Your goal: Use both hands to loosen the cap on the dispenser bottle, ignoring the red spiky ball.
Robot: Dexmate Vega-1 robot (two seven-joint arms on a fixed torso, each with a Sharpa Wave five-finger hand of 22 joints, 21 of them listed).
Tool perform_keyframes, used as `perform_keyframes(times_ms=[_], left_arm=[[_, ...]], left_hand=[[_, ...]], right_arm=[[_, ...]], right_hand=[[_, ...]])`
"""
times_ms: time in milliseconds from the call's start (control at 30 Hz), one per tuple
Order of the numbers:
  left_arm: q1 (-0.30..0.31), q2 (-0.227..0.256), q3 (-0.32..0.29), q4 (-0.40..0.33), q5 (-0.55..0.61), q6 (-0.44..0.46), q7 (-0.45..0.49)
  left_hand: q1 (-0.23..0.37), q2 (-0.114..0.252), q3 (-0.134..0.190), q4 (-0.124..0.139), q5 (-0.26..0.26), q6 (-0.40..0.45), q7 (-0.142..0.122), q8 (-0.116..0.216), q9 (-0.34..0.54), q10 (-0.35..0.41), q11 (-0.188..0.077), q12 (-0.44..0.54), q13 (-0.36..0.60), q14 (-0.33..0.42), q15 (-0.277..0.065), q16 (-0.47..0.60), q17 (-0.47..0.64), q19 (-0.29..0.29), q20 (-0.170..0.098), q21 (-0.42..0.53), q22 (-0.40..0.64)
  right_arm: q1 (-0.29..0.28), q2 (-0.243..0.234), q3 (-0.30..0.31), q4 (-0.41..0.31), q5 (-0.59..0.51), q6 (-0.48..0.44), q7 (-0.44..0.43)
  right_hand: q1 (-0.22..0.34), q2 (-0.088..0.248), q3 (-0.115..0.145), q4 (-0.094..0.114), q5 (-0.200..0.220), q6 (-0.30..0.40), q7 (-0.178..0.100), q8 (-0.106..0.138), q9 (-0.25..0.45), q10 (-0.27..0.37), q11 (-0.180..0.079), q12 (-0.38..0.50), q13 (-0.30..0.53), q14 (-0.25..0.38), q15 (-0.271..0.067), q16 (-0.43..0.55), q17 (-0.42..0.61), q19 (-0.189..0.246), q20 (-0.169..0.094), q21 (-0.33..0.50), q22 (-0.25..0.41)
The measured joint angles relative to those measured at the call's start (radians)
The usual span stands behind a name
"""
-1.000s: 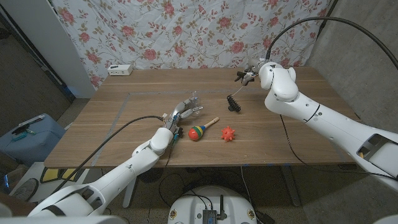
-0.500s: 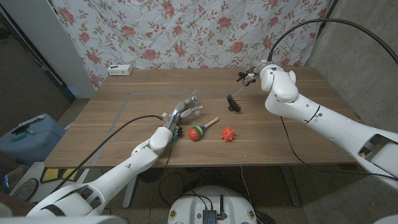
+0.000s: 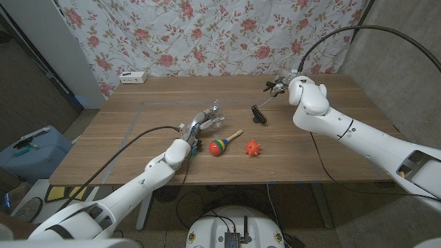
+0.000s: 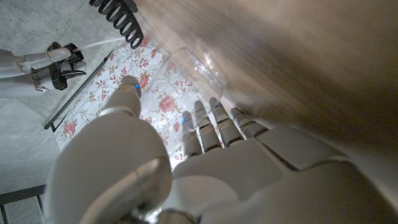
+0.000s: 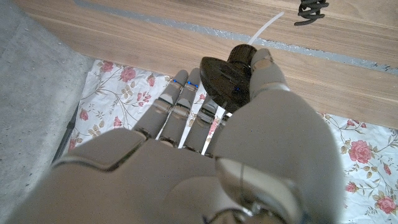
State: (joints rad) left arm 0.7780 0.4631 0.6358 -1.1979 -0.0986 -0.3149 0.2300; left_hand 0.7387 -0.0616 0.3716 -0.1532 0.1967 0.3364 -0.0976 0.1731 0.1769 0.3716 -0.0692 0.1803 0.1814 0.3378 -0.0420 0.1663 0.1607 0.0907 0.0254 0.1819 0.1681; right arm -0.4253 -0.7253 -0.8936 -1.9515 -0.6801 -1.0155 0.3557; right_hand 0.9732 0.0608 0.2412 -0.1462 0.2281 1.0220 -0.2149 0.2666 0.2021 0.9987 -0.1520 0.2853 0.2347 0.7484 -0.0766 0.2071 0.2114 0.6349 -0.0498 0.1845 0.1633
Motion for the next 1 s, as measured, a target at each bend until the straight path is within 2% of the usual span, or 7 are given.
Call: perform_keyframes(times_ms=[433,567,833,1000], left_arm=[[-0.004,0.005,0.001,0.001,-0.004,0.004,-0.013],[-0.004,0.008,0.002,-0.002,-0.005,0.005,-0.017],[0.001,0.013,0.001,-0.015,-0.009,0.010,-0.022],[0.003,0.015,0.000,-0.019,-0.011,0.012,-0.024]], left_hand=[[0.007,-0.023,-0.017,0.000,0.012,-0.064,0.014,0.000,0.000,-0.045,0.008,0.000,0.000,-0.044,0.001,0.000,0.000,0.000,0.000,0.000,-0.001],[0.008,-0.037,-0.026,0.002,0.019,-0.083,0.023,0.000,0.000,-0.066,0.023,0.000,0.000,-0.071,0.002,0.000,0.000,0.000,0.000,0.000,-0.001],[0.004,-0.041,-0.034,0.002,0.027,-0.092,0.032,0.000,0.000,-0.081,0.019,0.000,0.000,-0.085,0.002,0.000,0.000,0.000,0.000,-0.001,-0.003],[0.004,-0.049,-0.040,0.007,0.033,-0.104,0.038,0.000,0.000,-0.094,0.025,0.000,0.000,-0.097,0.004,0.000,0.000,-0.003,-0.002,-0.001,-0.003]], right_arm=[[0.002,-0.012,-0.016,0.002,0.061,-0.028,-0.069],[0.002,-0.015,-0.019,0.002,0.081,-0.036,-0.088],[0.002,-0.023,-0.025,-0.002,0.117,-0.055,-0.129],[0.002,-0.026,-0.027,-0.005,0.137,-0.067,-0.155]], right_hand=[[-0.001,-0.001,-0.001,-0.001,-0.001,0.002,0.002,-0.003,0.000,0.000,0.000,0.000,0.000,0.006,-0.006,0.000,0.000,0.000,0.000,0.000,0.000],[-0.003,-0.003,-0.001,-0.001,-0.001,0.005,-0.001,-0.006,0.000,0.000,0.000,0.000,0.000,0.006,-0.005,0.000,0.000,0.000,0.000,0.000,0.000],[-0.011,0.000,-0.002,-0.002,-0.001,0.005,-0.001,-0.005,0.000,0.000,0.000,0.000,0.000,0.005,-0.005,0.000,0.000,0.000,0.000,0.000,0.000],[-0.011,0.001,-0.001,-0.001,-0.001,0.005,-0.001,-0.003,0.000,0.000,0.000,0.000,0.000,0.005,-0.005,0.000,0.000,0.000,0.000,0.000,0.000]])
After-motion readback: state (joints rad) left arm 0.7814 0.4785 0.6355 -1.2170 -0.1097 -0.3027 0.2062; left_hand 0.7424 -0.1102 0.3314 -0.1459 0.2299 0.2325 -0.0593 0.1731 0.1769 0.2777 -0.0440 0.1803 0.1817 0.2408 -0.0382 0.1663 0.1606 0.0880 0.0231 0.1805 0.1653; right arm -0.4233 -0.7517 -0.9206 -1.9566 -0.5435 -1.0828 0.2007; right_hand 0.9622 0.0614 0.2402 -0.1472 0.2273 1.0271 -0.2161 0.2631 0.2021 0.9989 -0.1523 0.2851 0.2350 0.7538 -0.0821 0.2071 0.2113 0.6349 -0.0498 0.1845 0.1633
